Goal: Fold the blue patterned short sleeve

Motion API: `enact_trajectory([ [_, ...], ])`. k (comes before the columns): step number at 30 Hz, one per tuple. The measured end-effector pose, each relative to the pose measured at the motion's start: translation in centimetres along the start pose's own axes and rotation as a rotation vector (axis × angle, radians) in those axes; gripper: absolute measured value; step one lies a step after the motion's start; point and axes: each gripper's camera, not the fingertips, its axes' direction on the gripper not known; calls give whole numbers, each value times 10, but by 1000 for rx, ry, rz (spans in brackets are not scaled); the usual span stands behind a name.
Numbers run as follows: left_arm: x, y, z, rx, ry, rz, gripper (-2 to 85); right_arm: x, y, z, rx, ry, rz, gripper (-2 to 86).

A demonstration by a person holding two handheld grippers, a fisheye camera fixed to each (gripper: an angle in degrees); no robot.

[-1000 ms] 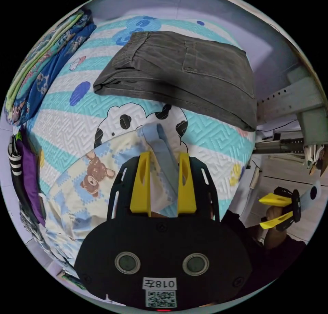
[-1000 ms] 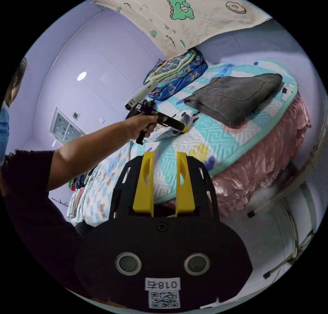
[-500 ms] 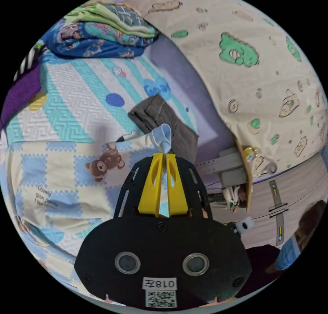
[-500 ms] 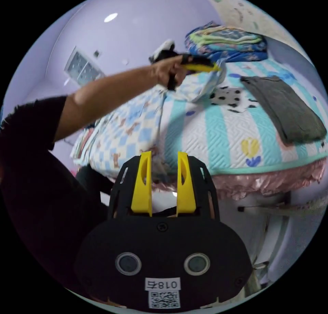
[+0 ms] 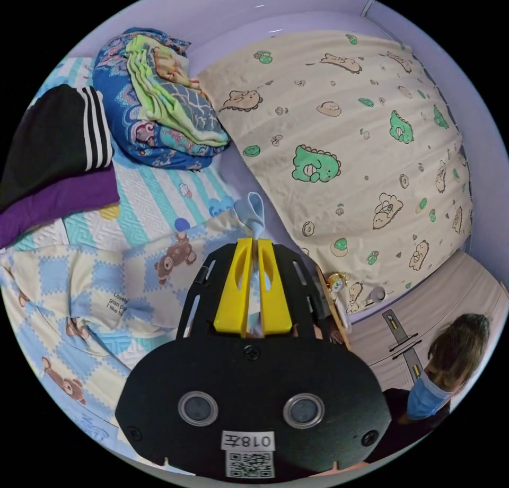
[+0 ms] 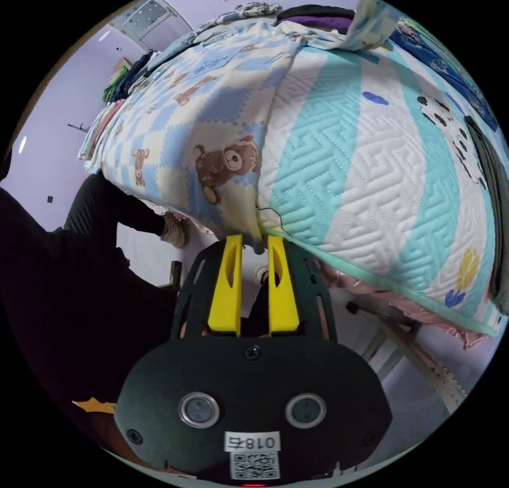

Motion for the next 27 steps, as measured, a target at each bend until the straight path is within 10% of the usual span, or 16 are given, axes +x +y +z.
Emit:
enact_trajectory([
  [15,24,52,-152,154,-33,48,-8,-60,-23,5,-71,114,-43,-2],
  [27,10,197,-444,495,-110,93,-8,-216,-58,-34,-35,174,-392,-3],
])
